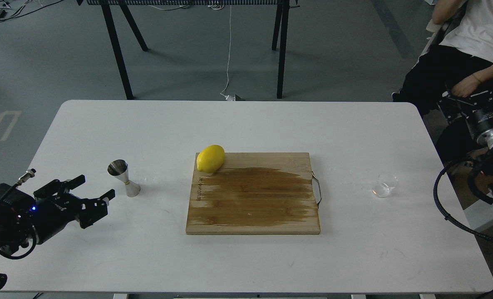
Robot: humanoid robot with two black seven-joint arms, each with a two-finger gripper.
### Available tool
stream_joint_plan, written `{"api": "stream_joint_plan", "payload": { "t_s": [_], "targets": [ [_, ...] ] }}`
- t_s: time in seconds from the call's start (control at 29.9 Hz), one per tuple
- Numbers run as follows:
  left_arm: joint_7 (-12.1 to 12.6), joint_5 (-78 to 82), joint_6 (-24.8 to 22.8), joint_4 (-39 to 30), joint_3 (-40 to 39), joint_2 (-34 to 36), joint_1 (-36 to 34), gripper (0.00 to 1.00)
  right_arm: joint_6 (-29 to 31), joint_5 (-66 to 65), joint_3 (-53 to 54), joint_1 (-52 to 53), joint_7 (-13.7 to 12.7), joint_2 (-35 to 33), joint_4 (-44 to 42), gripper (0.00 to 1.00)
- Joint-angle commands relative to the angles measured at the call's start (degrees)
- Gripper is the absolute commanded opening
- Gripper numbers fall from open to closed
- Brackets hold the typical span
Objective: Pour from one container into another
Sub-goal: 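Lower the left gripper to the steel jigger and grasp it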
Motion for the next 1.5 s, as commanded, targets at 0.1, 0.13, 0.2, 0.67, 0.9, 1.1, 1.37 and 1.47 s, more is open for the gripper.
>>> {"api": "stream_joint_plan", "payload": {
  "t_s": [0.1, 0.13, 0.2, 0.67, 0.9, 1.1, 1.37, 1.47],
  "targets": [
    [-0.8, 1.3, 1.5, 6.4, -0.1, -6.2, -0.6, 0.99, 0.0, -1.0, 0.0, 0.3, -0.2, 0.7, -2.4, 1.0],
    [-0.8, 1.3, 1.5, 7.8, -0.1, -7.3, -1.0, 0.99, 0.0, -1.2, 0.0, 0.3, -0.2, 0.8, -2.4, 1.0],
    [-0.9, 1.3, 1.5, 10.6, 0.2, -10.0, -2.9, 0.97, 0.0, -1.9, 0.0, 0.3, -0.2, 0.8, -2.4, 1.0],
    [-1.2, 0.9, 4.8, 19.7, 0.3, -15.9, -7.8, 0.8, 0.0, -2.2, 0.1, 0.8, -0.2, 1.1, -2.4, 1.0],
    [-1.2, 1.1, 4.7, 21.8, 0.4, -17.1, -8.4, 0.69, 0.0, -3.5, -0.8, 0.8, -0.1, 1.2, -2.4, 1.0],
    [-1.5, 1.1, 4.7, 23.4, 0.4, -18.7, -9.8, 0.53, 0.0, -4.9, -1.2, 0.8, -0.1, 1.2, -2.4, 1.0],
    [-1.6, 1.0, 5.2, 23.4, 0.4, -18.8, -9.8, 0.45, 0.0, -6.4, -1.3, 0.8, -0.1, 1.3, -2.4, 1.0],
    [-1.3, 0.8, 5.2, 23.4, 0.3, -19.1, -9.8, 0.4, 0.0, -6.4, -1.3, 0.8, -0.1, 1.9, -2.4, 1.0]
  ]
}}
